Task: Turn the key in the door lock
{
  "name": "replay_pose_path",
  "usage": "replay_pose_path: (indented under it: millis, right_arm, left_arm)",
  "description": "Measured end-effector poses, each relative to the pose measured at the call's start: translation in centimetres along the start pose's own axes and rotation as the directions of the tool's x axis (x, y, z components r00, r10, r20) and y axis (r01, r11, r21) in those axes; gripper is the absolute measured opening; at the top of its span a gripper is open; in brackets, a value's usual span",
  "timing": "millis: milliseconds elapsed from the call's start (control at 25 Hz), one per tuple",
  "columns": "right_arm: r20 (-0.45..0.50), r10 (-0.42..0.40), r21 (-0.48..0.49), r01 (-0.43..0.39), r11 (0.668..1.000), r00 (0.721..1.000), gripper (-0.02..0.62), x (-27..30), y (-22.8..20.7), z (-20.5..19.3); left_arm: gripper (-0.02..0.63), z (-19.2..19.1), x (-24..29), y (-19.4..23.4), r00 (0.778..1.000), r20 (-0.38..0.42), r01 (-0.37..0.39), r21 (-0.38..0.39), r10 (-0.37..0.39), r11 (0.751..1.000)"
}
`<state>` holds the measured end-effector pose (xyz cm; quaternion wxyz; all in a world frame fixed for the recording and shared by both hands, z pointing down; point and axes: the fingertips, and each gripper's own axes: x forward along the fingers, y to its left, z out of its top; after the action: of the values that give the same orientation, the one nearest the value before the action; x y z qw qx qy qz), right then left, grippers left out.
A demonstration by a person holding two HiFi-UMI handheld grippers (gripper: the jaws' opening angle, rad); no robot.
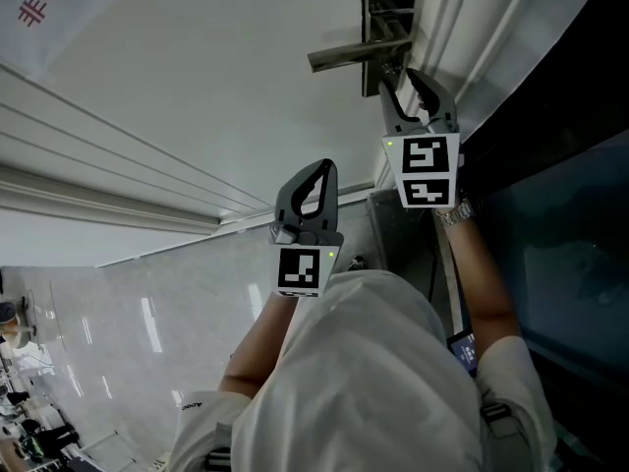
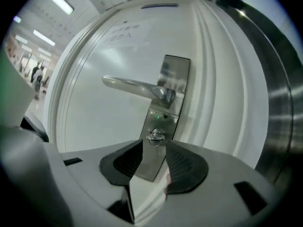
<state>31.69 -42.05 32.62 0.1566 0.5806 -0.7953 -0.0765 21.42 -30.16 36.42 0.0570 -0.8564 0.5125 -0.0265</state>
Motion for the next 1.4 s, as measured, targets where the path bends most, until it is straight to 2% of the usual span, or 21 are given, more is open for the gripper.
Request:
replay_pose_path:
  millis: [120, 240, 480, 640, 720, 880, 960, 1120, 1280, 1400]
  right_arm:
    - [0.012, -0.073, -0.214, 0.074, 0.974, 0.997, 0.126, -0.3, 0.2, 0.7]
    - [0.012, -0.092, -0.325, 0.091, 0.941, 0.996, 0.126, 0.1, 0.4, 1.0]
    - [-0.020, -0.099, -0.473, 0.077, 0.878, 0.995, 0.126, 1.0, 0.5, 1.2]
    - [-0.049, -0.099, -0.578, 0.053, 0.814, 0.994, 0.126, 1.6, 0.7, 0.9]
    - [-0.058, -0.098, -0.603, 0.044, 0.797, 0.993, 0.126, 1.7, 0.9, 0.7]
    - [-0.041, -0.135, -0.637, 0.078, 0.767, 0.990, 0.124, 2.0, 0.6, 0.6]
    - [-0.033, -0.148, -0.641, 0.093, 0.762, 0.988, 0.103, 2.1, 0.4, 0.7]
    - [-0.029, -0.159, -0.623, 0.107, 0.775, 0.987, 0.097, 2.1, 0.4, 0.8]
    - [-0.009, -0.173, -0.587, 0.135, 0.798, 0.985, 0.095, 2.1, 0.2, 0.9]
    - [-0.008, -0.166, -0.543, 0.135, 0.829, 0.986, 0.095, 2.1, 0.1, 0.9]
  left_arm:
    - [0.009, 0.0, -0.2, 0.2, 1.000, 0.000, -0.001, -0.006, 0.001, 1.000]
    - [0.008, 0.2, -0.3, 0.3, 1.000, 0.004, 0.000, -0.001, 0.000, 1.000]
    - [0.008, 0.2, -0.6, 0.5, 1.000, 0.002, 0.000, 0.002, 0.000, 1.000]
    - [0.008, 0.2, -0.9, 0.8, 1.000, 0.001, -0.012, -0.001, 0.012, 1.000]
    - [0.009, 0.2, -1.0, 1.0, 1.000, 0.000, -0.017, 0.001, 0.017, 1.000]
    - [0.009, 0.2, -1.2, 1.2, 1.000, 0.001, -0.021, 0.007, 0.021, 1.000]
    - [0.008, 0.2, -1.2, 1.2, 1.000, -0.001, -0.023, 0.002, 0.023, 1.000]
    - [0.009, -0.1, -1.1, 1.3, 1.000, -0.012, -0.028, -0.008, 0.028, 1.000]
    - [0.008, -0.2, -0.9, 1.1, 1.000, -0.011, -0.025, -0.004, 0.025, 1.000]
    - [0.009, -0.3, -0.9, 1.2, 1.000, -0.010, -0.028, -0.010, 0.028, 1.000]
